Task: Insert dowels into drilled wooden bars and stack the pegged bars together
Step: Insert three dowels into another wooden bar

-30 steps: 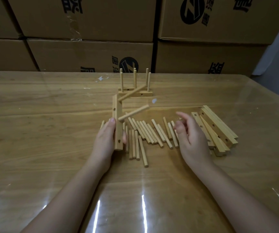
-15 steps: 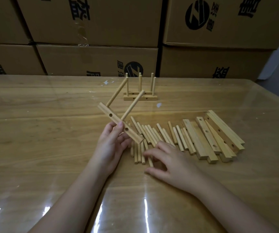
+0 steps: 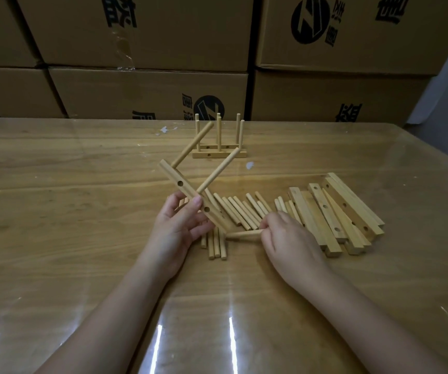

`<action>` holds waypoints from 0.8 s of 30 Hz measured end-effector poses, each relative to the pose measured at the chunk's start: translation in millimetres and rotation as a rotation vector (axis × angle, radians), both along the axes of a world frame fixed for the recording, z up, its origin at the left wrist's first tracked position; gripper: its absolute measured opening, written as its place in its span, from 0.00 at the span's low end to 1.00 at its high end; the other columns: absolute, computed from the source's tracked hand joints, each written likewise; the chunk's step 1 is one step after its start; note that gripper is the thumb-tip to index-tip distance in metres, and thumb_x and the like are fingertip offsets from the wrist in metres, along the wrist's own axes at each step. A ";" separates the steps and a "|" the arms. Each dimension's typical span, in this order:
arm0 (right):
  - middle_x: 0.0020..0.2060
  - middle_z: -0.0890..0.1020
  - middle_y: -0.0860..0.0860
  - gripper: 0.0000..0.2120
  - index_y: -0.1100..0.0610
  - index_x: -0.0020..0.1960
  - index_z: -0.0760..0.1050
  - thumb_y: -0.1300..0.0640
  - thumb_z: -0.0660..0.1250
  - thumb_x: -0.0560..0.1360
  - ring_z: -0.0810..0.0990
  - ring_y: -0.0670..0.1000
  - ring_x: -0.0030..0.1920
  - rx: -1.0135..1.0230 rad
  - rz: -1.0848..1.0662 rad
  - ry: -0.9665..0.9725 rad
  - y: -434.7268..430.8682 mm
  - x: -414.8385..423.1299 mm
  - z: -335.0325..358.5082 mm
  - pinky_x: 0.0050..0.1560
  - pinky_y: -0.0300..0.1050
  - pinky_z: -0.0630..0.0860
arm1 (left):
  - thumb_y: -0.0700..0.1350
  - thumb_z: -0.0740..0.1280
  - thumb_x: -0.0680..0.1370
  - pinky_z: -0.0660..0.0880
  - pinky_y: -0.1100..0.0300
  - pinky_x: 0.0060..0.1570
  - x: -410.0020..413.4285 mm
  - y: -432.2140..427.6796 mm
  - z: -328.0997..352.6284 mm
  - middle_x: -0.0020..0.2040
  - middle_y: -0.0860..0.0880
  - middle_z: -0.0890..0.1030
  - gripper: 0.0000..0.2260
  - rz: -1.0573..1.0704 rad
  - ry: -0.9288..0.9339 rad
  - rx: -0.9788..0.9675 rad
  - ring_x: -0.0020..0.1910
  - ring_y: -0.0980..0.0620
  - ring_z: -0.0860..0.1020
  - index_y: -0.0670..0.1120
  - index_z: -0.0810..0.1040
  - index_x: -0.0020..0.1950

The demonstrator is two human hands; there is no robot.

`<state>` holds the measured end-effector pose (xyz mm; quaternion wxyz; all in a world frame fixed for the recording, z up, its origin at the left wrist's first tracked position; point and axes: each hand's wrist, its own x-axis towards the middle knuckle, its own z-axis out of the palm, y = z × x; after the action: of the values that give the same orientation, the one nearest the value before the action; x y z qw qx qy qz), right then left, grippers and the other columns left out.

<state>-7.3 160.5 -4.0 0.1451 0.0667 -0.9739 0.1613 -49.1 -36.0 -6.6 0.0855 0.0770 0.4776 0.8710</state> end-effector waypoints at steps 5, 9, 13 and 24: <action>0.51 0.75 0.46 0.15 0.51 0.58 0.73 0.46 0.53 0.80 0.73 0.45 0.51 0.086 0.083 -0.060 3.0 1.0 -4.1 0.47 0.39 0.72 | 0.45 0.66 0.72 0.82 0.52 0.44 -0.4 0.0 0.9 0.50 0.45 0.84 0.25 0.015 -0.036 0.013 0.48 0.46 0.83 0.41 0.67 0.68; 0.50 0.77 0.43 0.12 0.53 0.59 0.75 0.54 0.58 0.79 0.73 0.42 0.50 -0.192 0.049 0.022 5.4 -1.0 -1.2 0.48 0.34 0.70 | 0.45 0.66 0.73 0.81 0.55 0.40 -1.8 -1.5 -0.5 0.50 0.45 0.84 0.17 0.015 -0.045 0.020 0.48 0.47 0.83 0.45 0.73 0.60; 0.44 0.77 0.38 0.09 0.51 0.56 0.77 0.56 0.62 0.77 0.74 0.42 0.50 -0.485 0.041 0.056 6.4 -0.7 2.0 0.46 0.30 0.70 | 0.46 0.65 0.73 0.81 0.56 0.41 -0.9 -0.2 -1.7 0.50 0.47 0.84 0.16 0.011 -0.013 -0.041 0.49 0.49 0.83 0.46 0.74 0.60; 0.47 0.79 0.37 0.13 0.46 0.58 0.77 0.58 0.64 0.76 0.76 0.39 0.52 -0.500 0.250 0.056 3.7 4.2 4.3 0.61 0.54 0.68 | 0.46 0.65 0.73 0.82 0.54 0.43 1.3 0.4 -0.4 0.52 0.44 0.84 0.16 -0.009 0.016 -0.056 0.51 0.46 0.82 0.46 0.75 0.60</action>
<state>-3.2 164.1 0.3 0.1629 0.1529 -0.8837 0.4112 -47.7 -35.6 -7.0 0.0874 0.0838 0.5021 0.8563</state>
